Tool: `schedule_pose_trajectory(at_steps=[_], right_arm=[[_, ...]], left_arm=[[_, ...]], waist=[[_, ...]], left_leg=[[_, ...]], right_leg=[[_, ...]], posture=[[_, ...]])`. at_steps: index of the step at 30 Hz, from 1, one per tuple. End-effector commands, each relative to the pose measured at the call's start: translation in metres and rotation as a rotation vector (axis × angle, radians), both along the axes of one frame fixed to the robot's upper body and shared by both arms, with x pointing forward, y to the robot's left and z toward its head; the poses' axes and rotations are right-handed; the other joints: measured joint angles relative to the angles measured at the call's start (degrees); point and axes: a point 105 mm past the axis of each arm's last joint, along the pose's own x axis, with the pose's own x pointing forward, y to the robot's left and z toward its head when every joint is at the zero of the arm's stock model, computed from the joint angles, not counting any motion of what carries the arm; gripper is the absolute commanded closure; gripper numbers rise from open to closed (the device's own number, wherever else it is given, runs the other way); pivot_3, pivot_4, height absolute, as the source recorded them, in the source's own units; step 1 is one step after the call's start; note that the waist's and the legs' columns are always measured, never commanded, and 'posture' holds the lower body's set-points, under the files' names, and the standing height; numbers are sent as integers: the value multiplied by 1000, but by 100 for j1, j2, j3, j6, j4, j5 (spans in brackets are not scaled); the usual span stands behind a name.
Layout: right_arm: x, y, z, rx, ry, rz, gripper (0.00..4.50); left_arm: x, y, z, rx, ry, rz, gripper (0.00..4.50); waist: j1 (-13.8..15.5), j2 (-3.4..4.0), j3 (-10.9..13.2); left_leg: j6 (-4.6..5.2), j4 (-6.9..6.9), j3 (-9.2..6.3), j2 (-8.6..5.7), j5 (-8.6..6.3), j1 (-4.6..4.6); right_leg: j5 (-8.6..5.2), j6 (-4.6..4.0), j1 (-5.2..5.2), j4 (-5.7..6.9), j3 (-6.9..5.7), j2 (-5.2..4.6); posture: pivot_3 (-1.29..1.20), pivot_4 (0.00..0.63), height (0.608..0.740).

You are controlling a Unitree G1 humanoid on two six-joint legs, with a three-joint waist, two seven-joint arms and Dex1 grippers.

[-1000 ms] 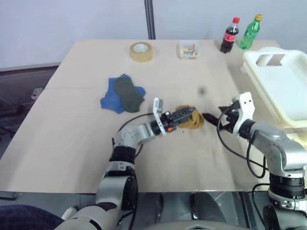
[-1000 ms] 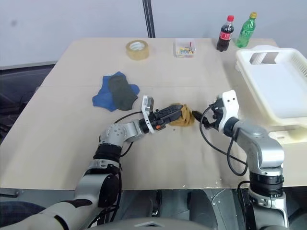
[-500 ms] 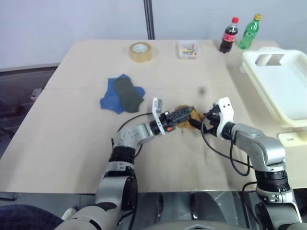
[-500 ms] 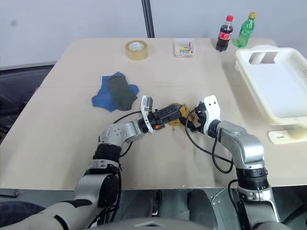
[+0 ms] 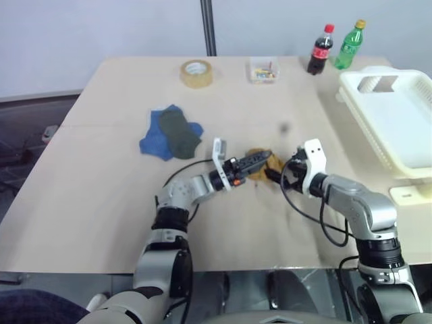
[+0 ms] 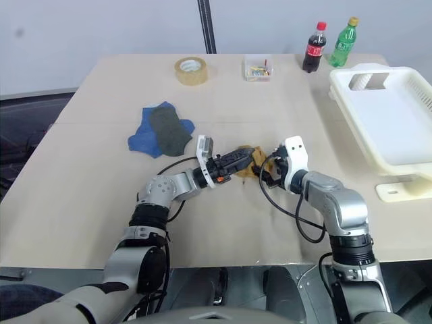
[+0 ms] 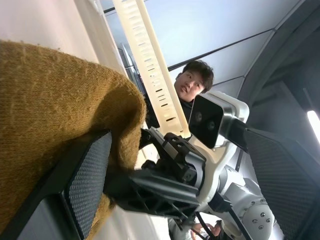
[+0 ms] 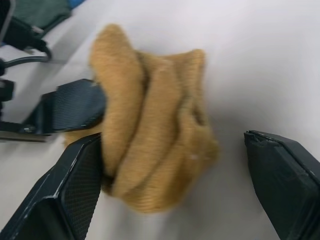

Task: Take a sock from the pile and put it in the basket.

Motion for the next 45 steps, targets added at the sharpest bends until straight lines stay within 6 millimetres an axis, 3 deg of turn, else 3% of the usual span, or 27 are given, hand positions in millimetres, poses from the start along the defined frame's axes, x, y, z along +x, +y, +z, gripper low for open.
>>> schedule_pose_trajectory(at_steps=[1,4,8,9,17,26,32,36,45], right_arm=[[-4,11,5,20,-9,56,883],[-4,11,6,24,-7,59,2138],[-3,12,4,28,2,61,4234],[-2,13,4,31,3,59,4463],[2,15,5,47,7,37,4463],[3,-6,5,36,23,-27,4463],[-4,-13,15,40,20,-10,4463],[-14,-16,18,33,42,27,4463],[-19,-30,30,-3,48,25,4463]], left_arm=[[0,2,5,-3,-24,6,0],[0,1,4,-1,-24,7,0],[-1,1,3,2,-24,5,0],[-1,2,3,2,-25,5,0],[-2,6,4,27,-51,19,0],[-30,34,7,391,-539,91,0],[-29,51,-2,704,-891,190,0],[-41,54,-17,865,-1161,94,0],[-40,46,-4,729,-1116,150,0]], waist=[[1,0,0],[3,0,0],[2,0,0],[1,0,0],[-17,0,0],[11,3,1],[59,4,2],[44,5,2],[28,7,3]], left_leg=[[0,0,0,0,0,0],[-1,0,0,0,0,0],[0,0,0,0,0,0],[0,0,0,0,0,0],[-1,0,0,1,0,1],[-6,-13,6,4,3,2],[5,-31,6,-2,-4,2],[8,-47,7,-1,-6,-1],[19,-49,15,0,-10,-7]], right_leg=[[0,0,0,0,0,0],[0,0,0,0,0,0],[0,0,0,0,0,0],[0,0,0,0,0,0],[0,0,0,2,0,1],[1,-2,-4,-5,11,-6],[1,-4,-6,-15,8,-18],[1,-5,-13,-27,9,-21],[1,-4,-21,-25,7,-19]], posture=[[0,150,738],[0,150,738],[0,150,738],[0,150,738],[0,150,738],[0,150,738],[0,150,738],[0,150,738],[0,150,738]])
